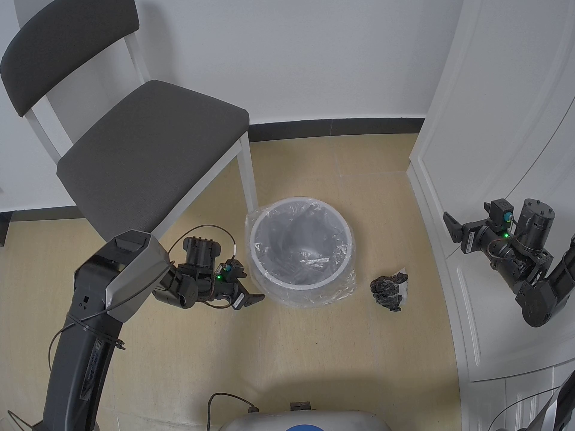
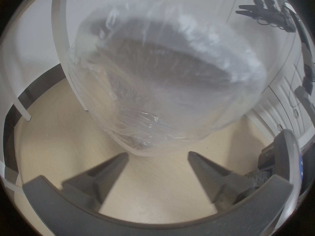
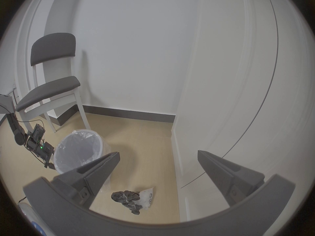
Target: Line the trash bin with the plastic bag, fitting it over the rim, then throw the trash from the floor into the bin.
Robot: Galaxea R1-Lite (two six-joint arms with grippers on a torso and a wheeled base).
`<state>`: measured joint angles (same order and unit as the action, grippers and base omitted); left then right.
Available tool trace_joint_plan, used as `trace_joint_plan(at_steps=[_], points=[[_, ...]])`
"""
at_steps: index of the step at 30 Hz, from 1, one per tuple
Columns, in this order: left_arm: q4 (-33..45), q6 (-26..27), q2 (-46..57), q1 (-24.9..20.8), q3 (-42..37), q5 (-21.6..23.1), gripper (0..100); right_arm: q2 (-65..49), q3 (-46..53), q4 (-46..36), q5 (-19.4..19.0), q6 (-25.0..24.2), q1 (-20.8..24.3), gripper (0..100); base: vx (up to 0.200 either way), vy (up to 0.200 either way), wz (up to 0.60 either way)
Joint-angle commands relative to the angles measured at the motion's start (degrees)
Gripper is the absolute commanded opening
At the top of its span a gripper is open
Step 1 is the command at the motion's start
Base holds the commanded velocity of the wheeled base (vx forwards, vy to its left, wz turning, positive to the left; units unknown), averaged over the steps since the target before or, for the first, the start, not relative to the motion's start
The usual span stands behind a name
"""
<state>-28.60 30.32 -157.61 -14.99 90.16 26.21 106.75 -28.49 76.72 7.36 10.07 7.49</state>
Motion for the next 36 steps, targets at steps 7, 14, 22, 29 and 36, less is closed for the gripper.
trace_joint_plan(at_steps=[7, 14, 22, 29, 36], points=[[-2.1, 0.9, 1.1, -0.4, 1.7, 1.7, 100, 0.1, 0.4, 0.0, 0.0, 0.7, 0.1, 100, 0.0, 0.0, 0.0], [-1.8, 0.2, -0.9, -1.0, 5.1, 4.6, 100, 0.1, 0.4, 0.0, 0.0, 0.7, 0.0, 100, 0.0, 0.0, 0.0], [-1.4, -1.1, -1.5, -1.1, 6.7, 7.1, 0, 0.1, 0.3, 0.0, 0.0, 0.7, 0.0, 100, 0.0, 0.0, 0.0], [-1.0, -1.2, -3.1, -0.9, 9.1, 7.1, 0, 0.9, 0.4, 1.1, 0.0, 0.7, 0.0, 100, 0.0, 0.0, 0.0], [-0.9, -2.2, -5.2, -0.2, 11.5, 7.0, 0, 1.8, 0.6, 3.3, 0.0, 0.8, 0.0, 100, 0.0, 0.0, 0.0]])
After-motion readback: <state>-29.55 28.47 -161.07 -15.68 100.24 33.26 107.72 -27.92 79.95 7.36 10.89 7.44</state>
